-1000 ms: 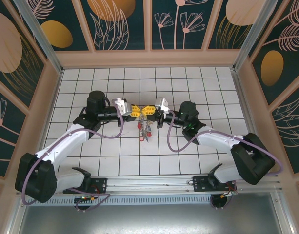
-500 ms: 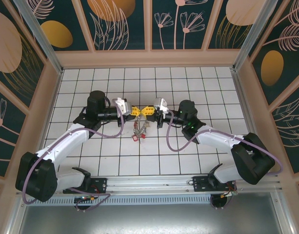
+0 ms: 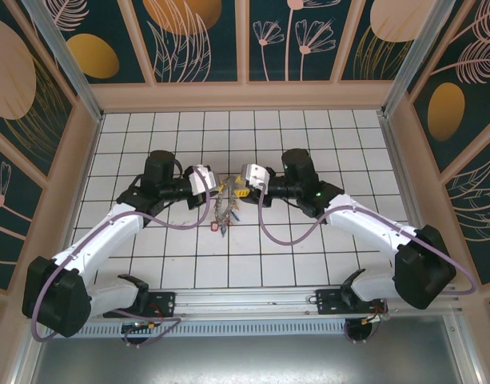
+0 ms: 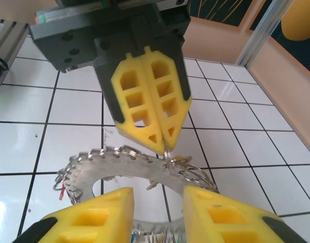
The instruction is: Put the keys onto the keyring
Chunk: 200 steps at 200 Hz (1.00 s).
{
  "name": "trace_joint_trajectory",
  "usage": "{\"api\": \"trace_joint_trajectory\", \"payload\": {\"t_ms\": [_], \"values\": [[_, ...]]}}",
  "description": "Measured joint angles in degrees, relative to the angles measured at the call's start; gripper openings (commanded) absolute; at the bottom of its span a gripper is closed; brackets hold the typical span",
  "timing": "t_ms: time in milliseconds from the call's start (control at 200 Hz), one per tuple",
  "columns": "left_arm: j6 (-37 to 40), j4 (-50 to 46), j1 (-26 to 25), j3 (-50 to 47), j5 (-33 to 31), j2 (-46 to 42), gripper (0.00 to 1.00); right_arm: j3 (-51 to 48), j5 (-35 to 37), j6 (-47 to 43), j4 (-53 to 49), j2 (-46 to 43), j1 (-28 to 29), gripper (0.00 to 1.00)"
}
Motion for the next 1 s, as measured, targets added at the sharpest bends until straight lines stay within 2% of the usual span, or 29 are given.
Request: {"api": "trace_joint_trajectory", "payload": {"t_ms": [280,616,891,1001], "values": [[5.14,-4.92,-3.28,1.64,-6.1,0.02,0.0,5.35,0.39,-3.74,-5.77,3.54,0.52,0.34],[6.1,-7.23,-3.28,4.63,-5.53,0.63,0.0,5.97,-0.31,-10.51,-9.14,6.6,0.55,0.32],[6.1,-8.66,-3.28,5.01,-4.31,1.62,0.0,5.97,-0.39,-12.02,-9.11,6.6,0.59,0.32],[6.12,-8.92,-3.28,5.01,-4.13,1.73,0.0,5.97,-0.28,-12.02,-9.11,6.6,0.76,0.28]]}}
